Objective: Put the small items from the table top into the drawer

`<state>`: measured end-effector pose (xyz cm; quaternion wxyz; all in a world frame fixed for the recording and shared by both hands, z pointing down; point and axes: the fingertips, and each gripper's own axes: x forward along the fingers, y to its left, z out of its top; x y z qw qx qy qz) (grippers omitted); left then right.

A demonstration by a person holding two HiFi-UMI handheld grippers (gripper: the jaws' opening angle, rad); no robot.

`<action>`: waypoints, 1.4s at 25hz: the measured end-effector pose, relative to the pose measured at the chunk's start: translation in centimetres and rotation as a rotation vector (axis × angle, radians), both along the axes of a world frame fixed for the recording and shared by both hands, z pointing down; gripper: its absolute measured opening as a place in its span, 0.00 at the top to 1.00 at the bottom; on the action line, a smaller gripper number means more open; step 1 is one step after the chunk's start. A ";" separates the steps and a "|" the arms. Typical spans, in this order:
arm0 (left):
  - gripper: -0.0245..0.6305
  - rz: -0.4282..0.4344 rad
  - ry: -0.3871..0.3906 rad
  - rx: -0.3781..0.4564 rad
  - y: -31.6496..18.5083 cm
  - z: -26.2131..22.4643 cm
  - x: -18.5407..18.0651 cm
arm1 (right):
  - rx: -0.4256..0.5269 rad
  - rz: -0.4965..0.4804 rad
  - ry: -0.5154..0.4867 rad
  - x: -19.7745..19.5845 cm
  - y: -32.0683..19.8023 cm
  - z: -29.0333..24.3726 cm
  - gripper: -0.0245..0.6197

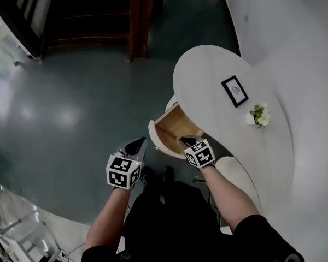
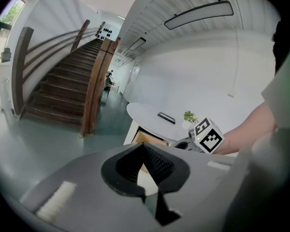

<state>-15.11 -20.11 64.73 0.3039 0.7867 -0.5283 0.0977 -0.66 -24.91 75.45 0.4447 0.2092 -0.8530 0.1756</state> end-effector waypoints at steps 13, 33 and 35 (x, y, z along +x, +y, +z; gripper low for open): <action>0.95 0.027 -0.084 0.055 0.6 -5.8 4.8 | 0.046 0.089 -0.255 6.2 3.1 -8.6 0.94; 0.95 -0.063 -0.196 0.158 7.4 -15.1 13.7 | 0.231 0.140 -0.647 17.5 8.5 -24.8 0.94; 0.95 -0.072 -0.200 0.165 8.0 -15.7 13.8 | 0.244 0.134 -0.665 17.9 8.8 -25.9 0.94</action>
